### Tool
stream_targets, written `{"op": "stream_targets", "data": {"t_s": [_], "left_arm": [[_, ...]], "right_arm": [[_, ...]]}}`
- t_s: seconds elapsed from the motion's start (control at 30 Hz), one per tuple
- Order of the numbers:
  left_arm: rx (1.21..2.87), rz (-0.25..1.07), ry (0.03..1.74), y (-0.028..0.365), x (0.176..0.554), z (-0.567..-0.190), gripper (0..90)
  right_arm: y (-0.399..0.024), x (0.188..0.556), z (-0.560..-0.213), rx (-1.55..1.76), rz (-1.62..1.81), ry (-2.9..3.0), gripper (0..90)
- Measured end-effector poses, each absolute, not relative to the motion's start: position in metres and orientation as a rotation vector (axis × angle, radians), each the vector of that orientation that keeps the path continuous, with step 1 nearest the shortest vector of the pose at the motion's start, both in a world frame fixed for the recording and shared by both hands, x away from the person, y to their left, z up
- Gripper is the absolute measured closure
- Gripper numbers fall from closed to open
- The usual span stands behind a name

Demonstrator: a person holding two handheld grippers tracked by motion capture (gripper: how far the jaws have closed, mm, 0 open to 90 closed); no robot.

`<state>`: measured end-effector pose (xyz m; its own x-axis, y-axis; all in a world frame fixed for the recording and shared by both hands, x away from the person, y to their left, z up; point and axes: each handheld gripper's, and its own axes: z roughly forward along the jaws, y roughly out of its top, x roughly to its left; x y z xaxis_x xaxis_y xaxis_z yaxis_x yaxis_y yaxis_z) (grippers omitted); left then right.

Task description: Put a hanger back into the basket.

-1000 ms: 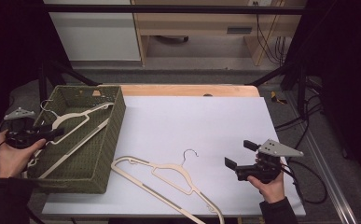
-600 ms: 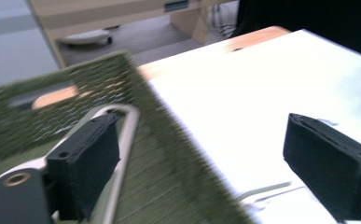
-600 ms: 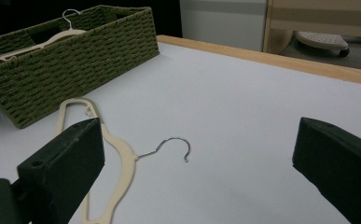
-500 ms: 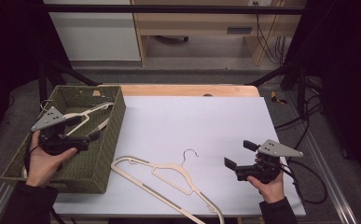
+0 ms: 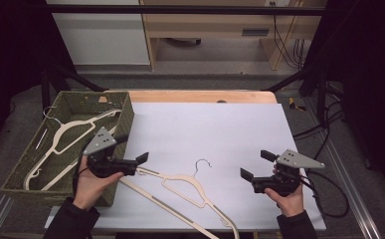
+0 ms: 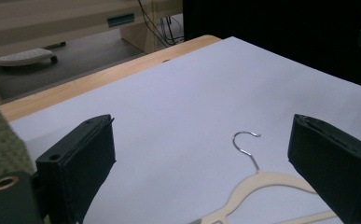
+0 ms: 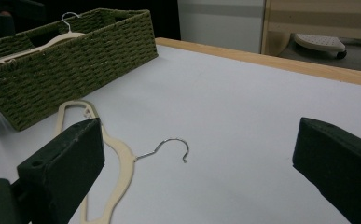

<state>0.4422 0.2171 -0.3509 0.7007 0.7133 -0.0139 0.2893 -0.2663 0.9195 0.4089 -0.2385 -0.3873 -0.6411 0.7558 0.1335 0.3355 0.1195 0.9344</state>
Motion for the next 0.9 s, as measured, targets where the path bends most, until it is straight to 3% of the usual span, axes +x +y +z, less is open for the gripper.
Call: {"op": "stream_targets", "data": {"t_s": [0.9], "left_arm": [[1.974, 0.397, 0.795, 0.115, 0.468, -0.41, 10.2]], "right_arm": [[-0.239, 0.407, -0.393, 1.07, 1.523, 2.039, 3.0]]}}
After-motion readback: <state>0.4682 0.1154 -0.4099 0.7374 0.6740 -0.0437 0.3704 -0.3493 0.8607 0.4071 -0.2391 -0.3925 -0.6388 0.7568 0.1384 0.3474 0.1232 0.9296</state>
